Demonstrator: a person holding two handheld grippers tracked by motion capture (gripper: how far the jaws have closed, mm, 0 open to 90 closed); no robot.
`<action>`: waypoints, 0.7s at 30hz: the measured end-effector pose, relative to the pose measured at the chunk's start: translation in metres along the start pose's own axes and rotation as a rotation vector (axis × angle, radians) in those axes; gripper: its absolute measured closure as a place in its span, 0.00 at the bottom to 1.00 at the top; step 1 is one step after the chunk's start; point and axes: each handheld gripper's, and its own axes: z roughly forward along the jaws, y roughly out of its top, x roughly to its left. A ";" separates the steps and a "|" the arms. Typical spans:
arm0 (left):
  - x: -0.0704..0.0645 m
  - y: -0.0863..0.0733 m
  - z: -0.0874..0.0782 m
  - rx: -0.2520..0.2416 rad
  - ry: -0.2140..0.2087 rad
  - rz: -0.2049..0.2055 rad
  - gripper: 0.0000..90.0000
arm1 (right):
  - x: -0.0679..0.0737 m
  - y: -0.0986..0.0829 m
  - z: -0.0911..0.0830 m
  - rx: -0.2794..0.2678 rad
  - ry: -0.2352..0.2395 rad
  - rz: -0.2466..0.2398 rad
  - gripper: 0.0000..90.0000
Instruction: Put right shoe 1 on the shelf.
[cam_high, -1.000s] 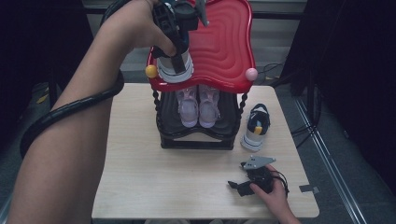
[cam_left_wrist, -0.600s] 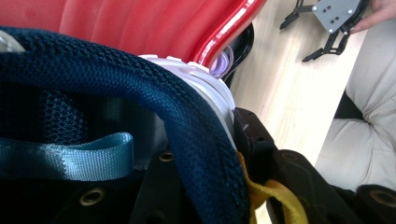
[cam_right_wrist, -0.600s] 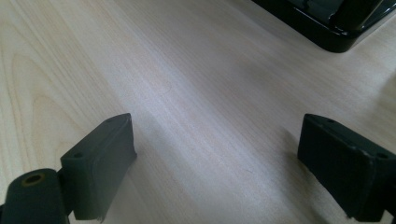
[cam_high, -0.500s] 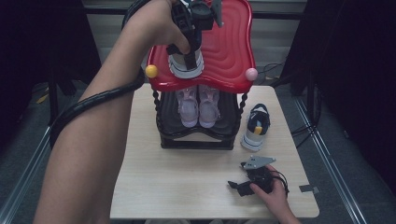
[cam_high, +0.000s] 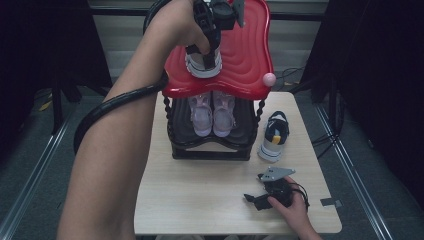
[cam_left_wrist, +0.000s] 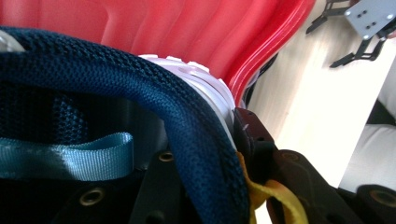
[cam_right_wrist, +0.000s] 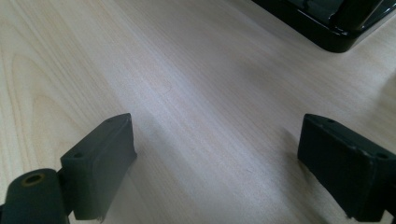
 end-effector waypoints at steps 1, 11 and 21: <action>0.001 0.000 0.001 -0.002 -0.002 -0.004 0.82 | 0.000 0.000 0.000 0.000 0.000 0.000 0.12; 0.003 -0.002 0.008 -0.011 0.007 -0.001 0.81 | 0.000 0.000 0.000 0.000 0.000 0.001 0.11; 0.005 -0.003 0.015 -0.009 0.004 0.003 0.81 | 0.000 0.000 0.000 0.000 0.000 0.001 0.12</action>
